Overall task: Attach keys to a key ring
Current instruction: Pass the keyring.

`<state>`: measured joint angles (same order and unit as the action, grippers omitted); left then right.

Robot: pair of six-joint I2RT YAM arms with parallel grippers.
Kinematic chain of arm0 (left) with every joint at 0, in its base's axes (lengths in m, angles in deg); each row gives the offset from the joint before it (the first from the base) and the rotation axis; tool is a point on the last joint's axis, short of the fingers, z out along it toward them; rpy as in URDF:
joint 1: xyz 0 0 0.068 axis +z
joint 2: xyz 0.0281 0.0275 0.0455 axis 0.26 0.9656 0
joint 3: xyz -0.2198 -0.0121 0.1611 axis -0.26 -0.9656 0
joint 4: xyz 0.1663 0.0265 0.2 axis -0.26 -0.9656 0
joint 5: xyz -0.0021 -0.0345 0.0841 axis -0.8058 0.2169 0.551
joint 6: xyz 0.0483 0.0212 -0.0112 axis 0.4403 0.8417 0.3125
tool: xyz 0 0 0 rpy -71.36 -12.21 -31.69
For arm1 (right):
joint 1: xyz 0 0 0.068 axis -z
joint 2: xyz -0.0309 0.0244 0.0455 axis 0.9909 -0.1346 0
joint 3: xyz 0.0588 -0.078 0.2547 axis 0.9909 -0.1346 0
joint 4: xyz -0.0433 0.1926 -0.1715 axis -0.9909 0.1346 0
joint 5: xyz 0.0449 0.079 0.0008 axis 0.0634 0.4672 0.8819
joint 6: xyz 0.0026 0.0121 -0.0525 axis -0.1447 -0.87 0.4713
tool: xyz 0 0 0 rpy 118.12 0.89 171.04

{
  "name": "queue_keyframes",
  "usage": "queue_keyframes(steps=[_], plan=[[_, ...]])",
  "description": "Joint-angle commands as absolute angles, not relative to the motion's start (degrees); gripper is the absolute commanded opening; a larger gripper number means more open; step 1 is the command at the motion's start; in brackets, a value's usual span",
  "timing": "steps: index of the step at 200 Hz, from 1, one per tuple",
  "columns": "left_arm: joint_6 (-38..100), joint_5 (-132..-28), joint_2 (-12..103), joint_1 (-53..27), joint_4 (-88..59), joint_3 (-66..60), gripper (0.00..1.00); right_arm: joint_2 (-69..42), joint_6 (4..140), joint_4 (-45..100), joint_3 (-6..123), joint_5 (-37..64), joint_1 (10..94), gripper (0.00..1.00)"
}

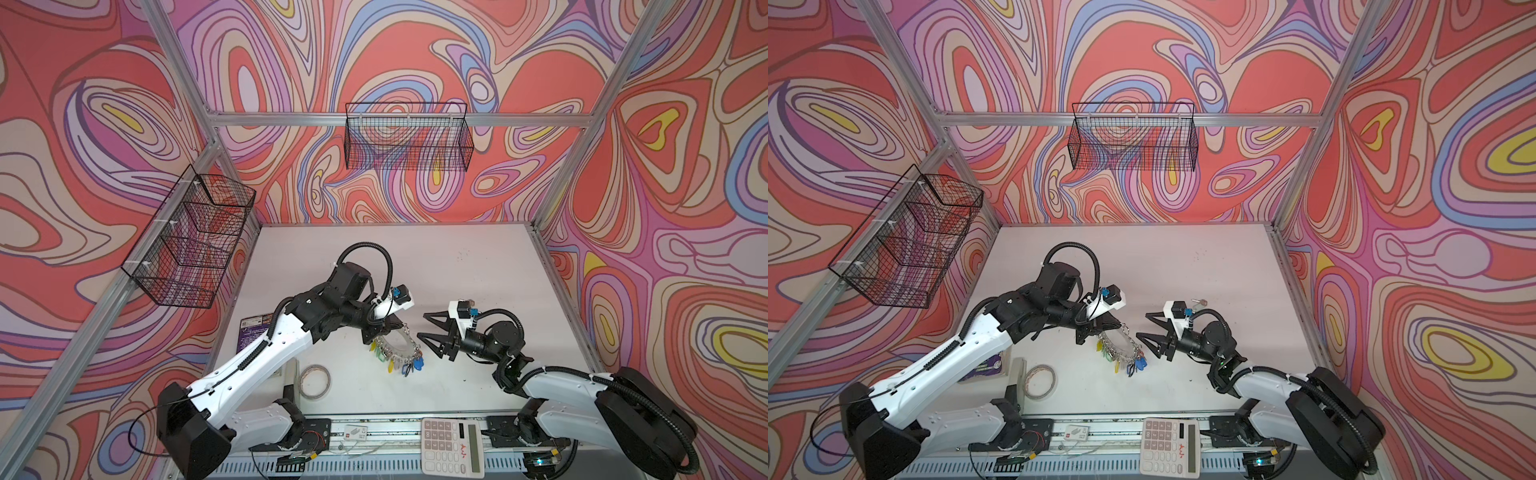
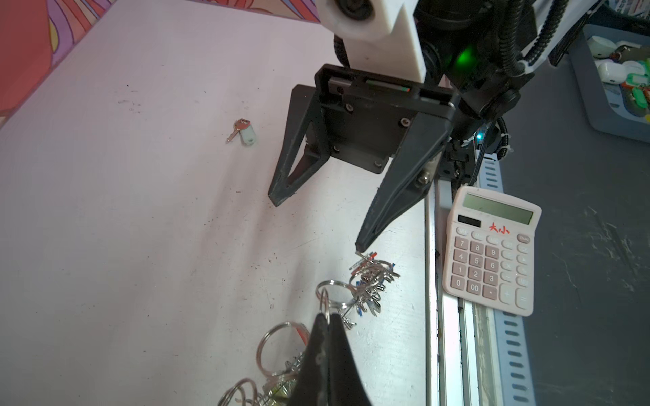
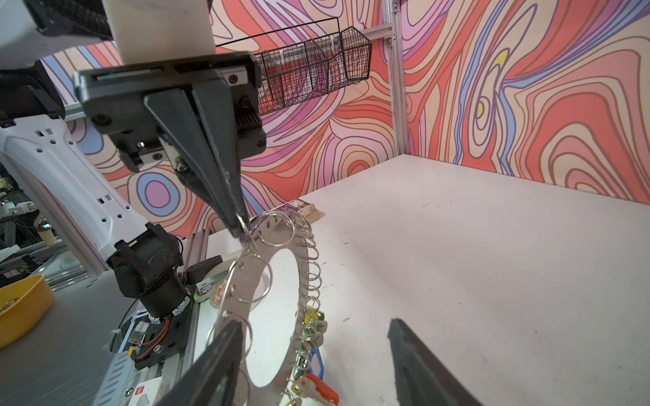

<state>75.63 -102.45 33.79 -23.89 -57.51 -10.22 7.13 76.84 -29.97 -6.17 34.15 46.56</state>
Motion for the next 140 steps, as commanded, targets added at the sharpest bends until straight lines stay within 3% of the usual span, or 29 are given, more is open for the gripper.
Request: queue_keyframes(steps=[1,112,140], plan=[[82.8,-103.4,36.4,-24.0,-68.4,-4.7,0.0,7.2,77.5,-30.0,-5.6,34.1,46.6,0.72],[94.0,-101.5,48.3,-24.0,-81.8,10.4,0.0,7.7,75.8,-25.9,-0.3,36.6,45.8,0.65],[95.5,-100.7,50.2,-24.1,-84.1,13.4,0.0,8.3,75.9,-24.3,0.6,35.7,45.9,0.57]])
